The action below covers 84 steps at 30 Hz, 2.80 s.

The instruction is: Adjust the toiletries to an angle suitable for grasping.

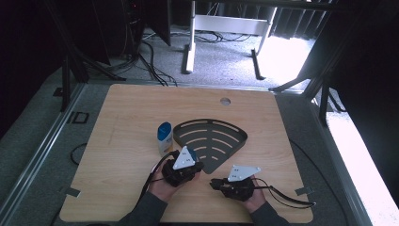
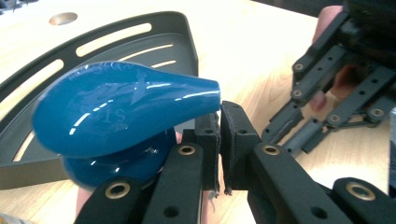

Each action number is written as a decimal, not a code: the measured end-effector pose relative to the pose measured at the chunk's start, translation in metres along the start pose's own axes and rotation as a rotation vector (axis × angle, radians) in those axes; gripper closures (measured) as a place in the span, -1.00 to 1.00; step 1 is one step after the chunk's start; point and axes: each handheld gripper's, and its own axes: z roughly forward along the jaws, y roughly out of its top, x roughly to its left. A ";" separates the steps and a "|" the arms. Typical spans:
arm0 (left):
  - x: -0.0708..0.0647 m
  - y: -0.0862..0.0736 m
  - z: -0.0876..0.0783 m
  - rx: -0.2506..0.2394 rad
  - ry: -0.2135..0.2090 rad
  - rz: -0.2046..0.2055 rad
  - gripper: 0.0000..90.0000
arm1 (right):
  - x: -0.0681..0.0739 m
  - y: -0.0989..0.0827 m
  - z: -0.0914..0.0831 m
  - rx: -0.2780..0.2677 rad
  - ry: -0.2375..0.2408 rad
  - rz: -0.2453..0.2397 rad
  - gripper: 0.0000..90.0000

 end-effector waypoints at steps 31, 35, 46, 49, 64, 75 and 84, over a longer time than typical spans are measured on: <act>0.012 0.004 0.006 0.073 0.046 -0.035 0.99 | -0.002 0.000 -0.004 -0.011 -0.009 -0.001 0.79; 0.015 0.001 0.007 0.106 0.056 -0.036 1.00 | -0.004 0.000 -0.007 -0.019 -0.015 0.007 0.79; 0.023 -0.005 0.006 0.134 0.093 -0.081 0.99 | -0.005 -0.001 -0.007 -0.018 -0.016 0.010 0.79; 0.025 -0.006 0.005 0.145 0.100 -0.097 0.99 | -0.005 -0.001 -0.008 -0.018 -0.019 0.010 0.79; 0.038 -0.016 -0.020 0.115 0.113 -0.130 0.91 | -0.020 -0.007 -0.022 0.008 -0.100 0.030 0.70; 0.050 -0.037 -0.056 0.111 0.150 -0.135 0.79 | -0.042 -0.020 -0.044 0.084 -0.255 0.054 0.43; 0.066 -0.058 -0.080 0.090 0.242 -0.202 1.00 | -0.053 -0.037 -0.052 0.082 -0.319 0.118 0.31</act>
